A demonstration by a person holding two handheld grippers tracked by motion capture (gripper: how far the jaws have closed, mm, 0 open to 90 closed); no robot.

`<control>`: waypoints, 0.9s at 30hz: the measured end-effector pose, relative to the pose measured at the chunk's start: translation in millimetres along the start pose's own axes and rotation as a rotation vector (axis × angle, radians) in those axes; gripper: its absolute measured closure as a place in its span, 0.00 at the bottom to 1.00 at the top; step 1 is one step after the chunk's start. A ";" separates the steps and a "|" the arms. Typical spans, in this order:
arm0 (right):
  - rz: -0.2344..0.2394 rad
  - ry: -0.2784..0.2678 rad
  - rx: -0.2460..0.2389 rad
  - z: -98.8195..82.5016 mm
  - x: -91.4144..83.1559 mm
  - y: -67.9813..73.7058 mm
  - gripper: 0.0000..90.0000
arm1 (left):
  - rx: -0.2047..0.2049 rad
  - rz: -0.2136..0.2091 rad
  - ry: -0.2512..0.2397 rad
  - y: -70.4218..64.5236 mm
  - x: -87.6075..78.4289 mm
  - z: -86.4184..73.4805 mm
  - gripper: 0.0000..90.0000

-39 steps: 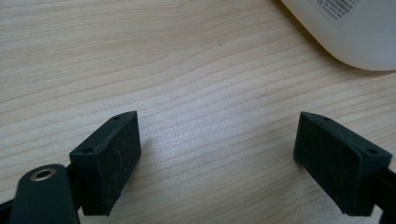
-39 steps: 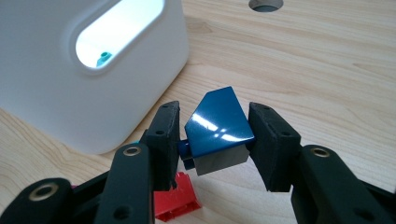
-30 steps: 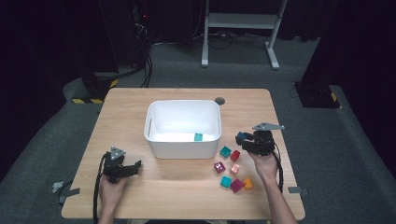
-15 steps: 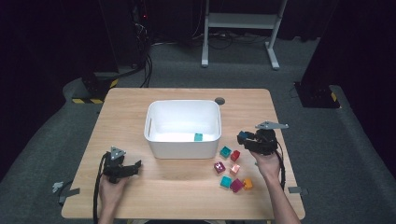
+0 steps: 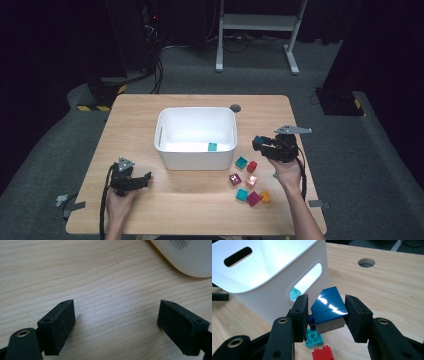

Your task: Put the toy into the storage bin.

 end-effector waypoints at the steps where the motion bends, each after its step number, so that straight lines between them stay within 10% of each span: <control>1: 0.000 0.000 0.000 0.0 0.0 0.0 0.62 | 0.000 0.000 0.000 0.0 0.0 0.0 0.17; 27: 0.041 -0.007 -0.041 25.3 -1.7 20.6 0.62 | 0.001 -0.001 0.001 -0.2 0.0 0.0 0.16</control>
Point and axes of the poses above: each handheld gripper's, and its own axes: x roughly forward along the jaws, z roughly out of its top, y roughly to its left, the point moved 1 cm from there along x, roughly forward along the jaws, and after that the axes turned 15 degrees about z, right-handed, at the moved point
